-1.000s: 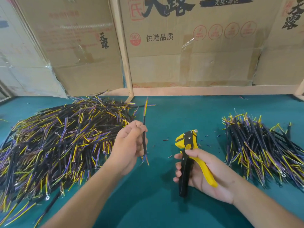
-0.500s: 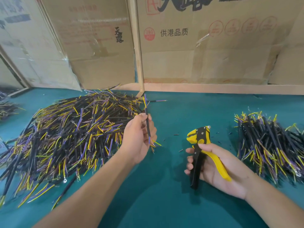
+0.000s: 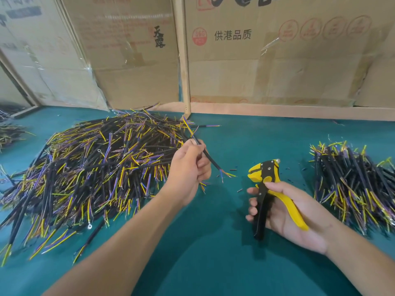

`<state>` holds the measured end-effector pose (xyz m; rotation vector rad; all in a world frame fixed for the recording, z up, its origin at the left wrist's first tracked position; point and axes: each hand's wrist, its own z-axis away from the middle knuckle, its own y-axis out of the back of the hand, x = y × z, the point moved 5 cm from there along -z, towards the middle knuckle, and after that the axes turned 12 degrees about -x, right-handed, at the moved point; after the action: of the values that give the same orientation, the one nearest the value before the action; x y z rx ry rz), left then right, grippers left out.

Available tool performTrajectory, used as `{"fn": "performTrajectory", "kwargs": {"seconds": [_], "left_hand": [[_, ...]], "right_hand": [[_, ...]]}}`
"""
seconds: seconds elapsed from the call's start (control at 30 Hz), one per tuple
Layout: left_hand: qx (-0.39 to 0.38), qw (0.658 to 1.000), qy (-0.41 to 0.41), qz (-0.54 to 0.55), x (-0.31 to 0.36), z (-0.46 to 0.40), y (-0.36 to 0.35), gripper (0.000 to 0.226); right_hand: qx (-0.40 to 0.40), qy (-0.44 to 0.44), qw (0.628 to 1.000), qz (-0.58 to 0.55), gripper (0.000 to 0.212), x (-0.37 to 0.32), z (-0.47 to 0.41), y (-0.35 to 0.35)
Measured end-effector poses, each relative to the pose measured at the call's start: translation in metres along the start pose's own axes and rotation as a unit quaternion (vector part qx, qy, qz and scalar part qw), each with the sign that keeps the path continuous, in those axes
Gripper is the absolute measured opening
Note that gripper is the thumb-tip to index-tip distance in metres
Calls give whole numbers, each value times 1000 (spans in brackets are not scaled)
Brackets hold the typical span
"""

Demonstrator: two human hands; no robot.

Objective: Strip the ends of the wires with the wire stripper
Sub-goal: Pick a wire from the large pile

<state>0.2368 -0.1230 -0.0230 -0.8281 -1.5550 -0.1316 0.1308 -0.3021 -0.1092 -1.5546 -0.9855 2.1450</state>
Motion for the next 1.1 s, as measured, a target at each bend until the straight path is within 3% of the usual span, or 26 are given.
{"fn": "performTrajectory", "kwargs": {"seconds": [0.2, 0.43, 0.63, 0.8, 0.93, 1.1], "left_hand": [[-24, 999, -18, -30, 0, 1, -4, 23], [-91, 986, -25, -137, 1, 5, -16, 16], [-108, 968, -60, -218, 6, 7, -17, 20], [-109, 940, -89, -309, 11, 8, -18, 41], [-96, 917, -113, -369, 16, 11, -20, 40], [-95, 912, -113, -382, 16, 12, -20, 38]], "right_hand": [[-12, -2, 1000, -8, 48, 0, -1, 5], [-25, -2, 1000, -12, 46, 1, -2, 7], [-45, -10, 999, -21, 46, 2, -4, 11], [-56, -16, 998, -29, 46, 3, -5, 14], [-55, -15, 998, -30, 47, 4, -5, 16], [-49, -13, 998, -25, 47, 5, -5, 16]]}}
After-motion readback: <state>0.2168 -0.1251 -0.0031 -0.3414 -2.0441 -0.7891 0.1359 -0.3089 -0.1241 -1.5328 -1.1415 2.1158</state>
